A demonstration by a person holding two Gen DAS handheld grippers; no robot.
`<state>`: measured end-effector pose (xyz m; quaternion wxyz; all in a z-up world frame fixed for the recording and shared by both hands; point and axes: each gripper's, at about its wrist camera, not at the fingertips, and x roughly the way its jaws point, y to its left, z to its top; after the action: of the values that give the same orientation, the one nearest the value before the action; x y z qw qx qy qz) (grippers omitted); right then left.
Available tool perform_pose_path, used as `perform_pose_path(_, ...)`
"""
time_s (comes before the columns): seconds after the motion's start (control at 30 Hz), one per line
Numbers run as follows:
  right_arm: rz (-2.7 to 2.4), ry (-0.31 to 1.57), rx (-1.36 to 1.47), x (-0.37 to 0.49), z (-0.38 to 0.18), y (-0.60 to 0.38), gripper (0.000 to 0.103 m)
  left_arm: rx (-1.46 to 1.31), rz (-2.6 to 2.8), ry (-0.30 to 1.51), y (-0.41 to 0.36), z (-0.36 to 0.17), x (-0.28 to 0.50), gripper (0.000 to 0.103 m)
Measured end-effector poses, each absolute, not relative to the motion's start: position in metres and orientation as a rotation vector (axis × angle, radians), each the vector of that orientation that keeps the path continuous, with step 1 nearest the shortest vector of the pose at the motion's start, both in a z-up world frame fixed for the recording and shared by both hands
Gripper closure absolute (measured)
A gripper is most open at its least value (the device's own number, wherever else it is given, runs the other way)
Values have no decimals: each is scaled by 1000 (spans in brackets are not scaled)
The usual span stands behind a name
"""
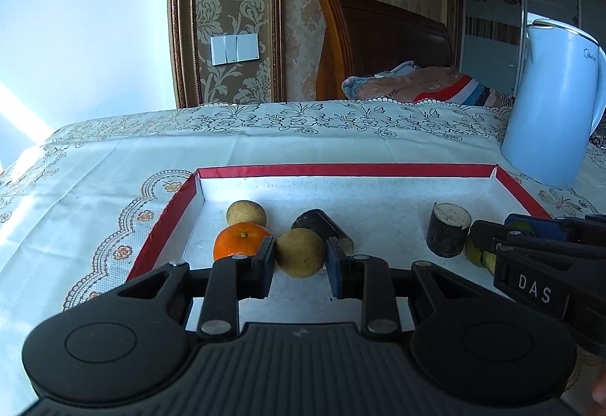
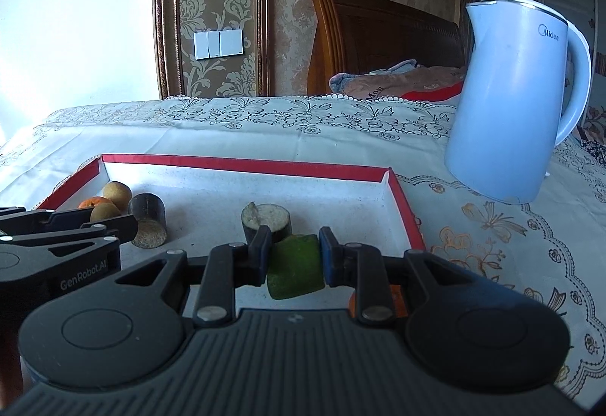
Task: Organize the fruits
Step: 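Carry the kiwi and cucumber chunk over the tray and lower them with both grippers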
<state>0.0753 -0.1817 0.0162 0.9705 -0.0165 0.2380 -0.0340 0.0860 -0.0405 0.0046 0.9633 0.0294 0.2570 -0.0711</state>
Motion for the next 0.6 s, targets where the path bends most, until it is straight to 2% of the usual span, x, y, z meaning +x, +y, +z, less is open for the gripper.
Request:
perform_pose_path(0.3, -69, 501, -23, 79, 15, -185, 75, 54, -147, 516, -39, 4, 85, 75)
perform_pose_path(0.43, -63, 513, -6, 80, 13, -188, 63, 62, -156, 509, -38, 3, 83, 75)
perform_pose_path(0.5, -63, 515, -6, 79, 13, -188, 61, 60, -157, 509, -38, 3, 82, 75)
perform_pose_path(0.57, -56, 521, -16, 79, 12, -185, 47, 58, -160, 510, -38, 2, 82, 75)
perform_pose_path(0.6, -57, 518, -16, 78, 11, -185, 44, 50, -165, 512, -36, 3, 82, 75)
